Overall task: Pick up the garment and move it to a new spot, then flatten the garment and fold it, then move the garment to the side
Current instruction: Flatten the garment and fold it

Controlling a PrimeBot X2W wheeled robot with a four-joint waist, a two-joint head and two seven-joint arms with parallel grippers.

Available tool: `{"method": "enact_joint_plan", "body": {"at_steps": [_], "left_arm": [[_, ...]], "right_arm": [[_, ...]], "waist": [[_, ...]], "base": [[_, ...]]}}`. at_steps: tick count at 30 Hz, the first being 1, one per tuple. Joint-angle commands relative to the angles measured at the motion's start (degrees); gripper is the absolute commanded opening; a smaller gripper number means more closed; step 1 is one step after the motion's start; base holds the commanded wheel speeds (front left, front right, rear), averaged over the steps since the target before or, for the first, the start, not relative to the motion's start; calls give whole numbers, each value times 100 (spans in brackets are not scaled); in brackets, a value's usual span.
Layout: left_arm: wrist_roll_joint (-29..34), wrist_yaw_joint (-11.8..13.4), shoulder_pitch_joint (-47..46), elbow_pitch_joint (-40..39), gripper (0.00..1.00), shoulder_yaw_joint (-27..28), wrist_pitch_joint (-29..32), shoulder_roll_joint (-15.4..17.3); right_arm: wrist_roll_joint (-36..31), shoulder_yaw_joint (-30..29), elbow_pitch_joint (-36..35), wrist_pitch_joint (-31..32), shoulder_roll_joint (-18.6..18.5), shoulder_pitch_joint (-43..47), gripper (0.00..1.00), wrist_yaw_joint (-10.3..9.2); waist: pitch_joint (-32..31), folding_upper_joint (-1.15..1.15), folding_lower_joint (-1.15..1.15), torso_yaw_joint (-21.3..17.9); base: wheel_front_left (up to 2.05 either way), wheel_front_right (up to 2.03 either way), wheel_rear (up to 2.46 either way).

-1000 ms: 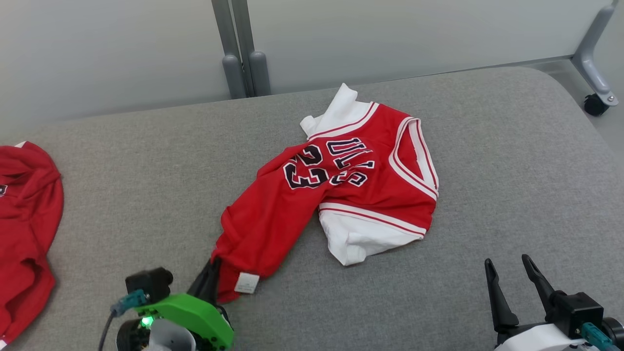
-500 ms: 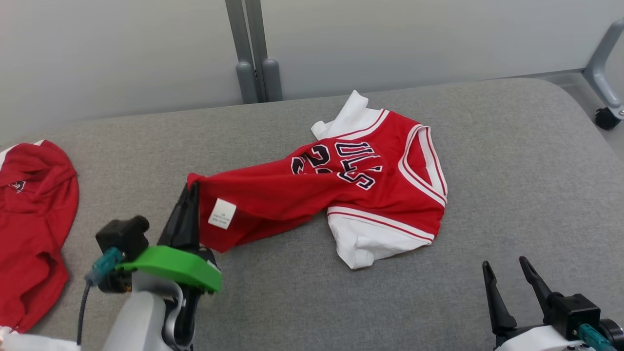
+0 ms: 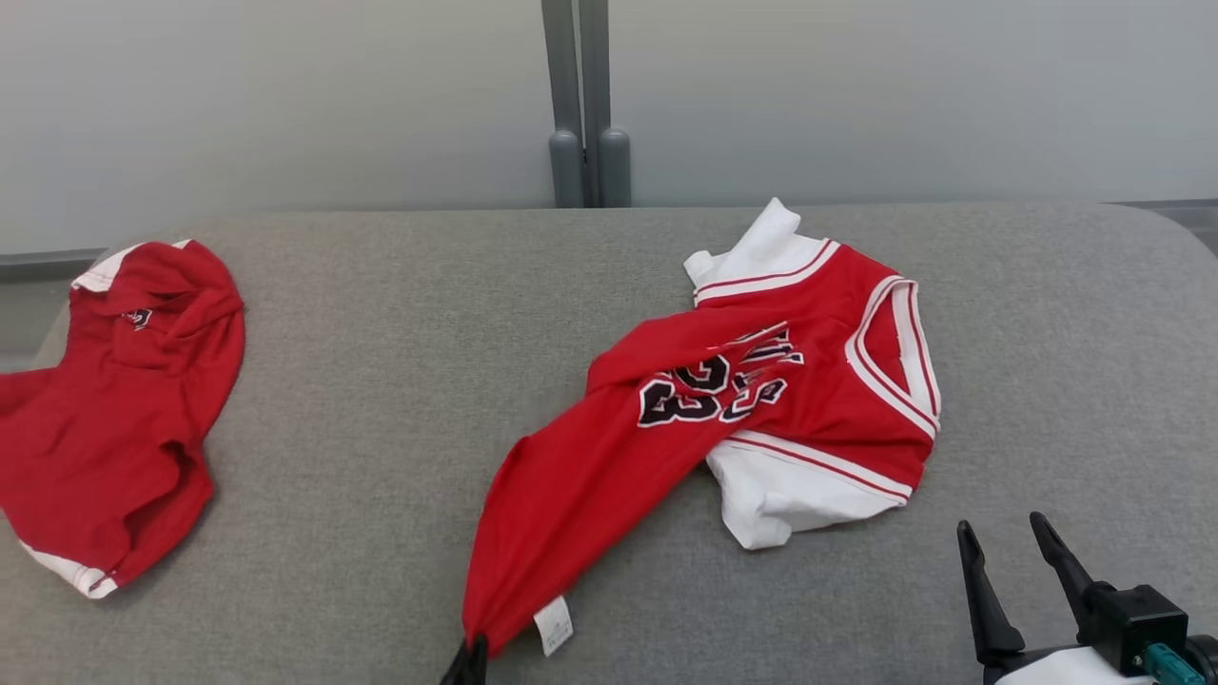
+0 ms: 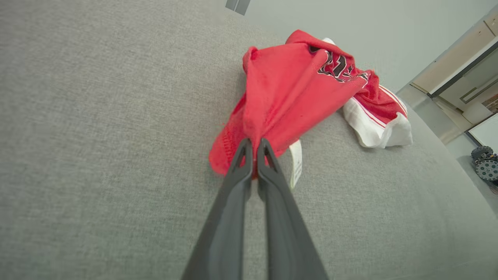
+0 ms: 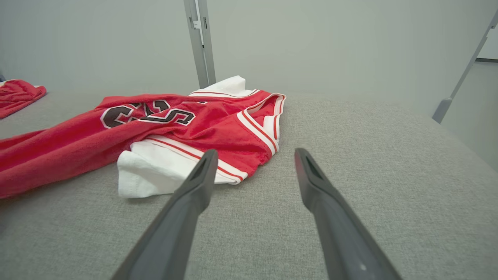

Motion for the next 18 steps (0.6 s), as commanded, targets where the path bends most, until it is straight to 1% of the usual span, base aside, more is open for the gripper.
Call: {"method": "enact_joint_plan", "body": {"at_steps": [1, 5, 8, 9, 10, 12, 13, 15, 17, 18], "left_arm": [[-25, -11, 126, -7, 0, -38, -16, -10], [-66, -11, 278, 273, 0, -332, -17, -79], [-207, -12, 174, 634, 0, -500, -11, -123], [-234, -12, 91, 742, 4, -528, -11, -131], [-285, -12, 29, 863, 32, -585, -11, -135], [-461, -12, -58, 1040, 100, -746, -5, -149], [-579, -12, -86, 1106, 100, -814, 41, -147], [-638, -12, -168, 1202, 100, -940, 61, 21], [-672, -11, -252, 1182, 100, -891, 25, 194], [-630, -11, -296, 1091, 100, -779, 13, 266]], "right_arm": [[-15, -6, -19, -18, -8, 30, 100, -1], [-13, 61, 12, -18, 27, 31, 100, -1], [-19, 95, 32, -18, 45, 31, 100, -1], [-21, 104, 39, -18, 48, 28, 100, -1], [-27, 117, 46, -18, 49, 21, 100, -1], [-28, 151, 58, -18, 23, -31, 100, -1], [-25, 156, 56, -18, 6, -58, 100, -1], [-31, 150, 54, -18, -16, -84, 100, -1], [-37, 131, 34, -18, -28, -91, 100, -1], [-50, 114, 13, -18, -34, -88, 100, -1]], "waist": [[-36, 0, 0, 169], [-30, 0, 0, 294], [-33, 0, 0, 346], [-35, 0, 0, 355], [-38, 0, 0, 352], [-41, 0, 0, 315], [-41, 0, 0, 290], [-50, 0, 0, 229], [-48, 0, 0, 168], [-47, 0, 0, 134]], "base": [[0, 0, 0], [0, 0, 0], [0, 0, 0], [0, 0, 0], [0, 0, 0], [0, 0, 0], [0, 0, 0], [0, 0, 0], [0, 0, 0], [0, 0, 0]]}}
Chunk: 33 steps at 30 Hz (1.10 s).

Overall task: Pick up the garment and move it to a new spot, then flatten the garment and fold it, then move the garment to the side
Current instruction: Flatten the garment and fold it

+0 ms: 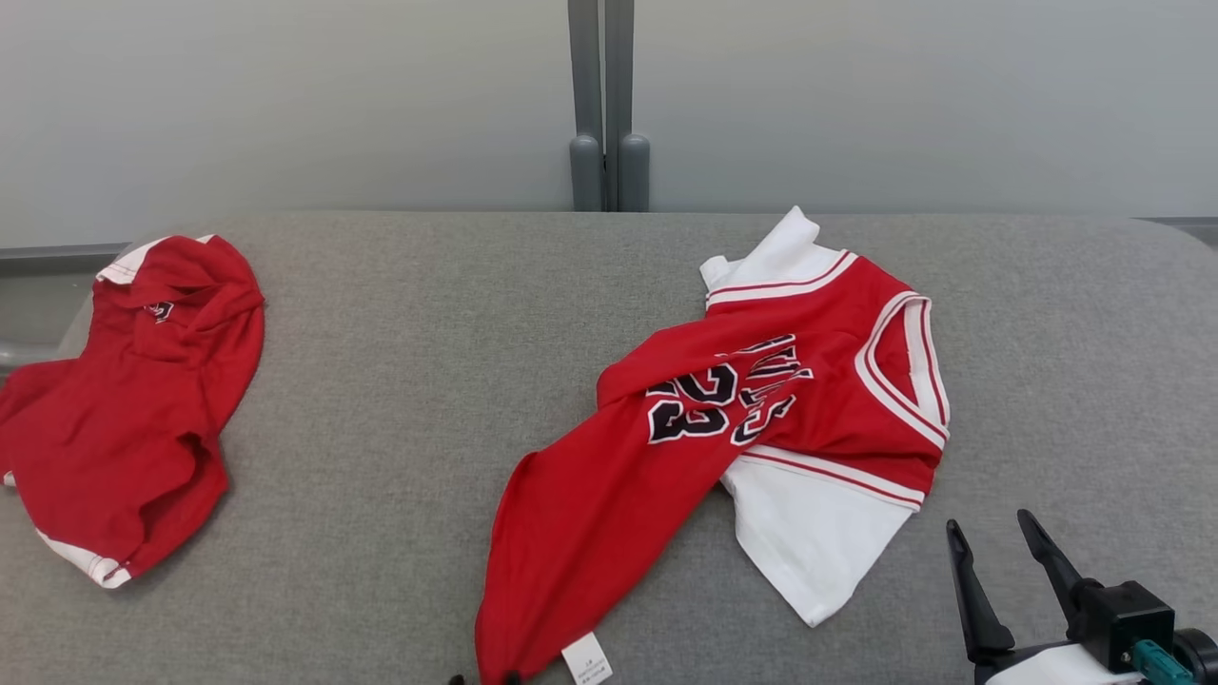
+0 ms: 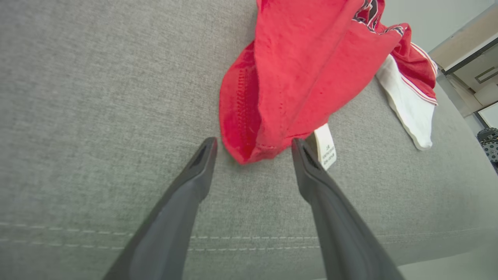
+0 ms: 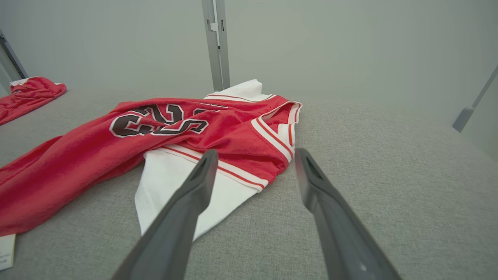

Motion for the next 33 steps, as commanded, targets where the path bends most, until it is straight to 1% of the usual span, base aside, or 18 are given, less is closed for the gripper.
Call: {"method": "enact_joint_plan", "body": {"at_steps": [1, 5, 8, 10, 14, 19, 25, 33], "left_arm": [[79, 2, 35, -107, 100, 117, -45, 90], [506, 135, 180, -1086, 100, 811, -53, 101], [1015, 234, 393, -1960, 100, 1402, -45, -26], [1316, 258, 470, -2396, 100, 1731, -46, -125], [1878, 257, 556, -2814, 100, 2140, -46, -265], [2296, 154, 544, -2708, 100, 2300, -46, -315], [2624, 57, 508, -2377, 100, 2454, -47, -337], [2595, -1, 474, -2141, 100, 2523, -46, -342]], "right_arm": [[-34, -41, -40, -18, -24, -30, 100, -2], [-71, -134, -115, -18, -40, 11, 100, -2], [-84, -229, -174, -18, -63, 2, 100, -2], [-94, -279, -197, -18, -79, 3, 100, -1], [-109, -397, -190, -18, -117, -21, 100, -2], [-192, -605, -146, -18, -69, -9, 100, -2], [-307, -634, -22, -18, 24, 13, 100, -2], [-366, -604, 35, -18, 73, -17, 100, -2]], "waist": [[-1, 0, 0, -83], [-11, 0, 0, -221], [-16, 0, 0, -354], [-19, 0, 0, -444], [-38, 0, 0, -653], [-32, 0, 0, -867], [-17, 0, 0, -981], [-35, 0, 0, -989]], "base": [[0, 0, 0], [0, 0, 0], [0, 0, 0], [0, 0, 0], [0, 0, 0], [0, 0, 0], [0, 0, 0], [0, 0, 0]]}}
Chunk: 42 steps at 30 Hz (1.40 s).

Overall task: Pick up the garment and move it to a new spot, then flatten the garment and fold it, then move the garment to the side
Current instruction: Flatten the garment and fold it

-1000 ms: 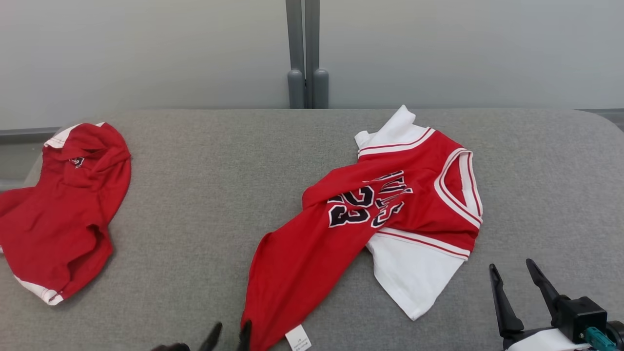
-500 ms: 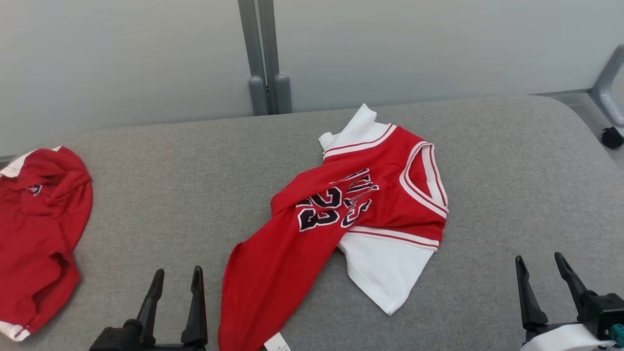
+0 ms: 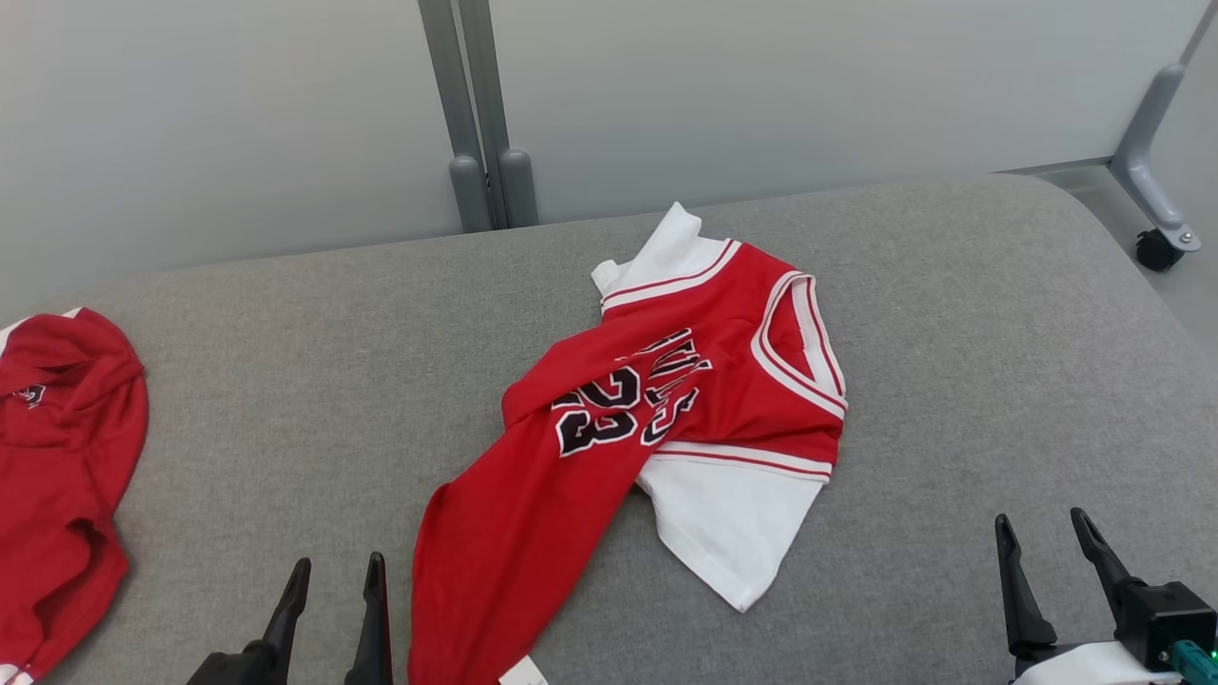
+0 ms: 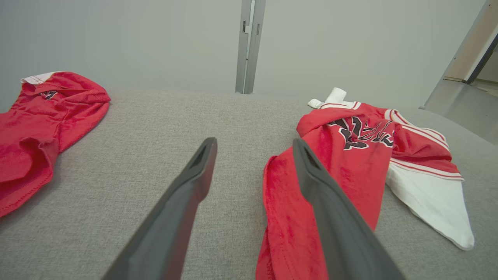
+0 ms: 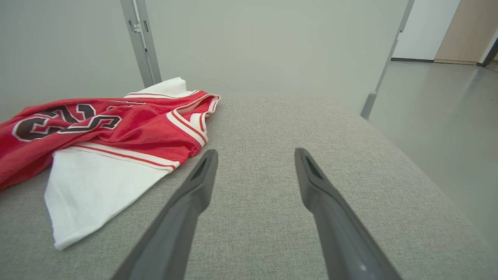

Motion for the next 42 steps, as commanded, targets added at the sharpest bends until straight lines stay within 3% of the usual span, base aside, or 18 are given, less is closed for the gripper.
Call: {"method": "enact_joint_plan", "body": {"at_steps": [1, 18, 30, 34, 36, 42], "left_arm": [[-24, -31, -14, 64, 100, 0, 2, 2], [24, -32, 169, 323, 100, 102, 2, 4], [20, -32, 254, 332, 100, 169, 2, 3], [-80, 106, 149, 467, 100, 38, 18, 1], [-209, 165, 6, 523, 100, -95, 343, 2], [-668, 381, 18, 73, 100, -574, 1939, 5]], "right_arm": [[-30, 14, 6, -18, -27, -45, 100, -1], [36, 185, 45, -17, -92, -193, 100, -2], [201, 391, 36, -17, -67, -231, 100, -1], [434, 558, 39, -17, -80, -345, 100, -3], [544, 823, 257, 166, -189, -458, 100, -2], [1055, 1507, 525, 1942, -336, -861, 100, -2]], "waist": [[-6, 0, 0, 3], [-130, 0, 0, 667], [-253, 0, 0, 731], [-235, 0, 0, 711], [-214, 0, 0, 725], [-68, 0, 0, 759]], "base": [[0, 0, 0], [0, 0, 0], [0, 0, 0], [0, 0, 0], [0, 0, 0], [0, 0, 0]]}}
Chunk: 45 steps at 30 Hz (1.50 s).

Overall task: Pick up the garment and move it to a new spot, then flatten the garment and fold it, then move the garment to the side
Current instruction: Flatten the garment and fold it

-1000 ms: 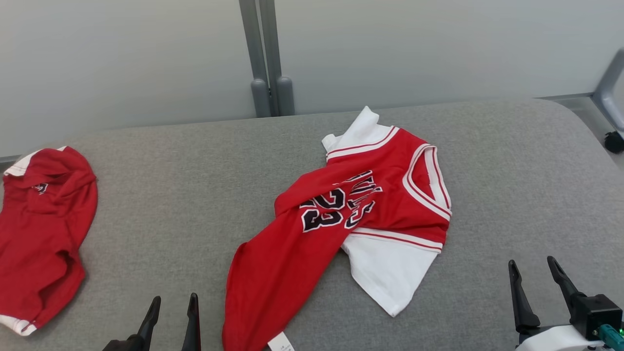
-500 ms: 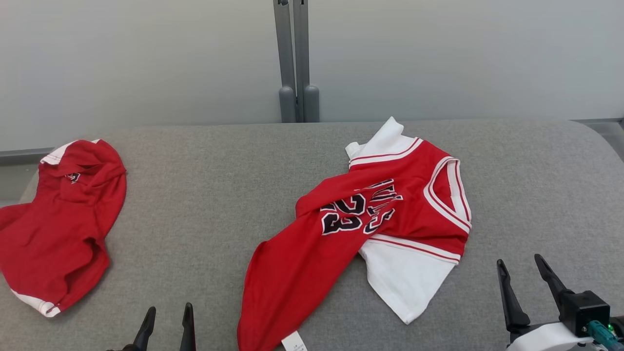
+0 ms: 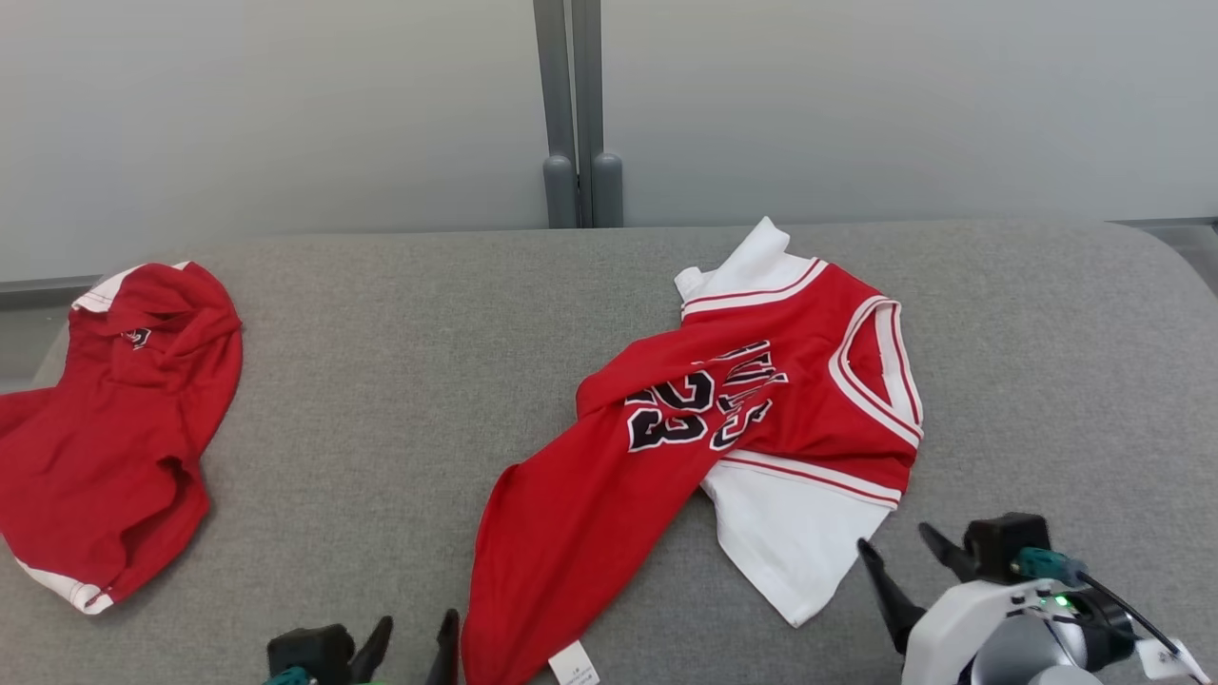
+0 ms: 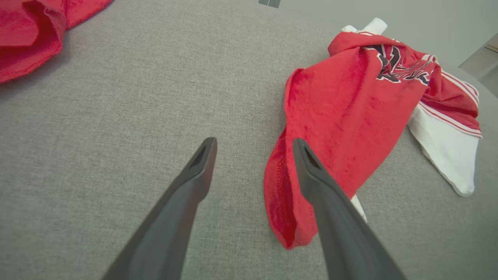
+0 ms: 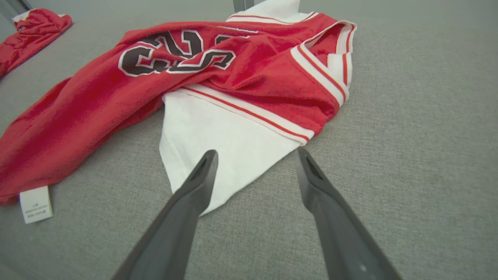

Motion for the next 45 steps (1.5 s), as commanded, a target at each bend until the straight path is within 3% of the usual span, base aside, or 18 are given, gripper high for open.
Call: {"method": "enact_joint_plan", "body": {"at_steps": [1, 7, 14, 28, 29, 31, 33, 34, 35, 36, 37, 41, 45], "left_arm": [[-53, 82, 74, -153, 100, -112, 328, 12], [-422, 184, 241, -668, 100, -459, 1153, 15], [-477, 288, 6, -619, 100, -514, 1274, 16], [-832, 77, 57, -581, 100, -812, 1497, 48], [-865, 67, 48, -561, 95, -827, 1488, 45], [-905, 57, 8, -523, 49, -864, 1469, 41], [-927, 68, -45, -475, 36, -882, 1425, 37], [-928, 70, -71, -443, 24, -889, 1398, 36], [-932, 66, -92, -420, 0, -892, 1384, 36], [-960, 49, -111, -386, 0, -896, 1364, 35], [-977, 43, -131, -355, 0, -898, 1348, 34], [-1174, -51, -123, -325, 0, -876, 1377, 54], [-1600, -203, 21, -957, 0, -798, 1538, 130]], "right_arm": [[7, 120, 59, 382, -55, -129, 100, -2], [70, 352, 192, 1557, -58, -358, 100, -3], [-1, 302, 160, 1726, 50, -549, 100, -2], [12, 470, 199, 1701, 0, -706, 100, -1], [14, 480, 209, 1699, -5, -720, 100, -1], [19, 511, 230, 1708, -2, -764, 100, -1], [18, 543, 265, 1727, 2, -816, 100, -1], [21, 578, 292, 1758, 2, -825, 100, -1], [27, 600, 316, 1769, 0, -832, 100, -1], [57, 611, 343, 1768, 10, -859, 42, -1], [125, 612, 374, 1771, 30, -881, 0, -1], [524, 523, 362, 1641, 68, -920, 0, -1], [1356, 169, -404, 1497, -38, -737, 0, -1]], "waist": [[102, 0, 0, 19], [435, 0, 0, 155], [749, 0, 0, 239], [913, 0, 0, 289], [921, 0, 0, 293], [938, 0, 0, 301], [952, 0, 0, 303], [952, 0, 0, 303], [954, 0, 0, 303], [957, 0, 0, 302], [955, 0, 0, 301], [856, 0, 0, 236], [676, 0, 0, 90]], "base": [[0, 0, 0], [0, 0, 0], [0, 0, 0], [0, 0, 0], [0, 0, 0], [0, 0, 0], [0, 0, 0], [0, 0, 0], [0, 0, 0], [0, 0, 0], [0, 0, 0], [0, 0, 0], [0, 0, 0]]}}
